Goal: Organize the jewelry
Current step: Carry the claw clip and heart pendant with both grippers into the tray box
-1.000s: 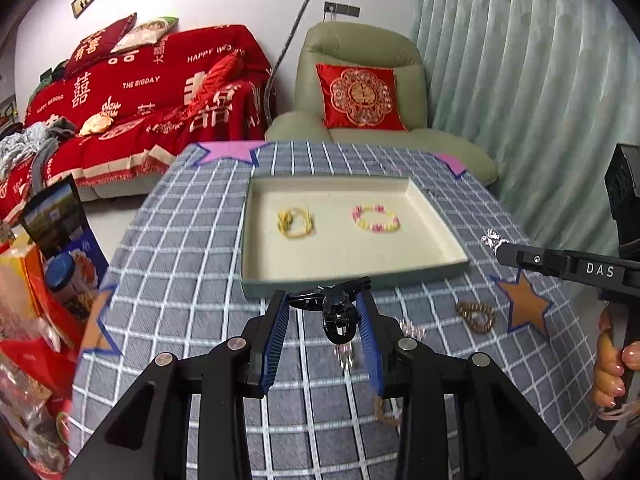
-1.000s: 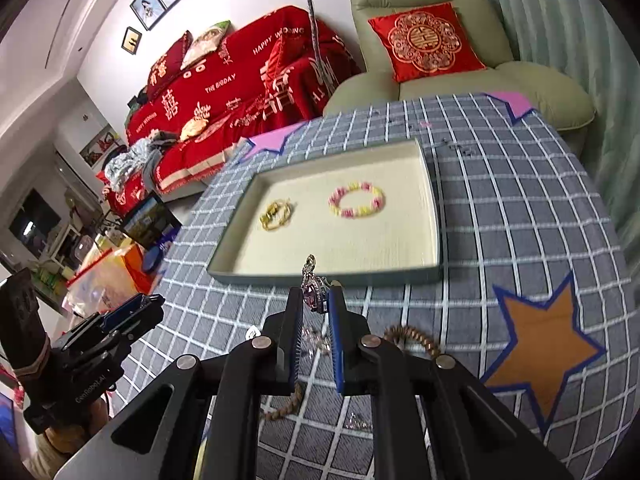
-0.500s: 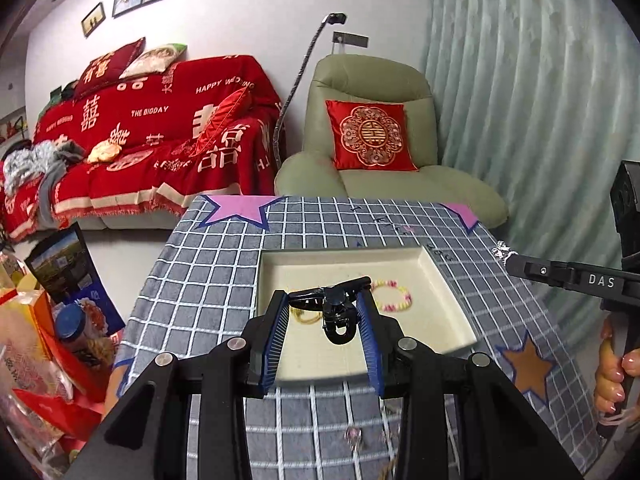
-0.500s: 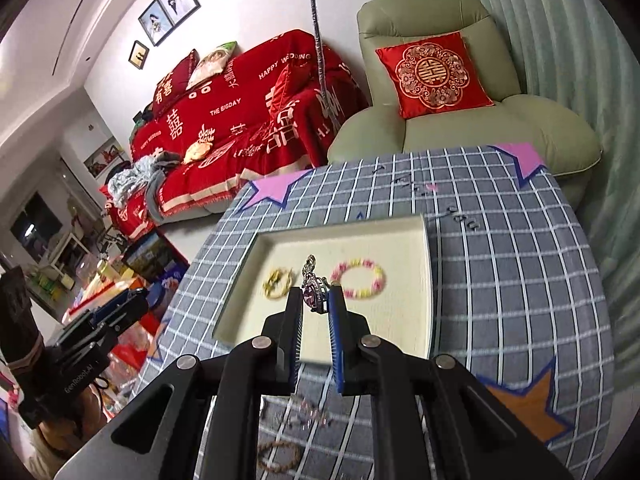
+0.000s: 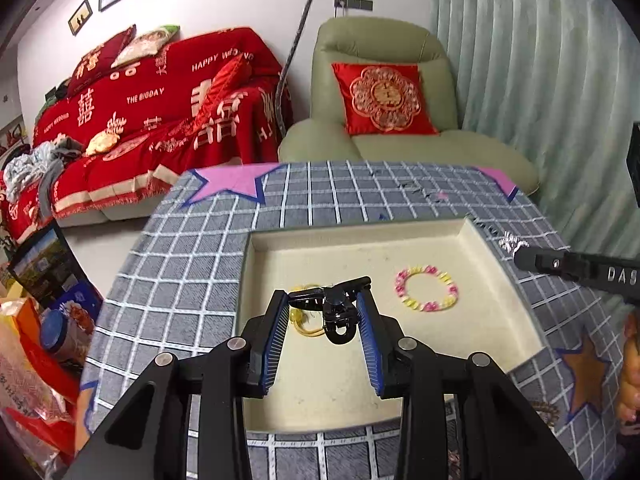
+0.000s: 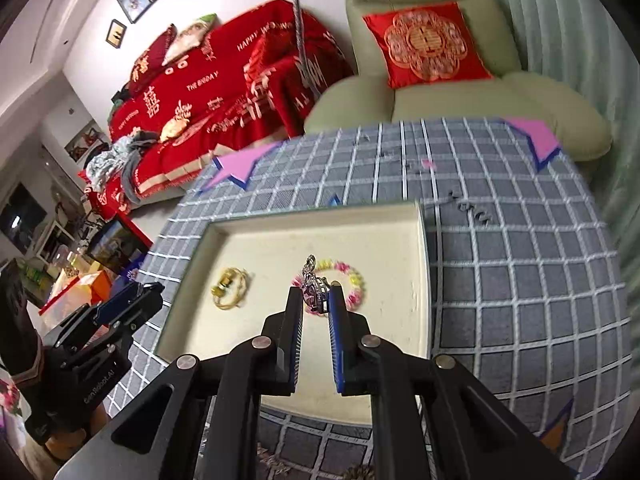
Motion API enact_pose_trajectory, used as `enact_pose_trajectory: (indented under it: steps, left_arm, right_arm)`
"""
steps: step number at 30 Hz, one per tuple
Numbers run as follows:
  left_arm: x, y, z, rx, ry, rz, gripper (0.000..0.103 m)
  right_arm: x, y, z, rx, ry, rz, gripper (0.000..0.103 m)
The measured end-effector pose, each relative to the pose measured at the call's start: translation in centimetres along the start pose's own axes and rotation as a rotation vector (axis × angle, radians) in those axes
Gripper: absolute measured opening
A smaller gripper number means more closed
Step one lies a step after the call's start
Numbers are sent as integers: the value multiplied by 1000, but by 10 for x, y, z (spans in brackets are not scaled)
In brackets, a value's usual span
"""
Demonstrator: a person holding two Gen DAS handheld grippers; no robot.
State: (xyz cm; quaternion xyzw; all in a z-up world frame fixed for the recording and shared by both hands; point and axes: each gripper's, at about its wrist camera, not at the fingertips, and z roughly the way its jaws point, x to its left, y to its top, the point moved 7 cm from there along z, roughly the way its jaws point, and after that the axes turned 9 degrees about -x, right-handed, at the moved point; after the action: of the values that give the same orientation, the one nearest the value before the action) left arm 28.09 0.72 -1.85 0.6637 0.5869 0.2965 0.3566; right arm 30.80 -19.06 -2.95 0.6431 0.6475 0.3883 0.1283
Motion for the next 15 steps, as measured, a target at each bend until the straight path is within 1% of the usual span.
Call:
enact_pose_trajectory:
  steps: [3, 8, 15]
  left_arm:
    - [-1, -8, 13, 21, 5, -3, 45]
    - [0, -23, 36, 61, 25, 11, 45]
    - [-3, -41, 53, 103, 44, 35, 45]
  right_arm:
    - [-9, -16, 18, 29, -7, 6, 14]
    - [-22, -31, 38, 53, -20, 2, 14]
    - [-33, -45, 53, 81, -45, -2, 14]
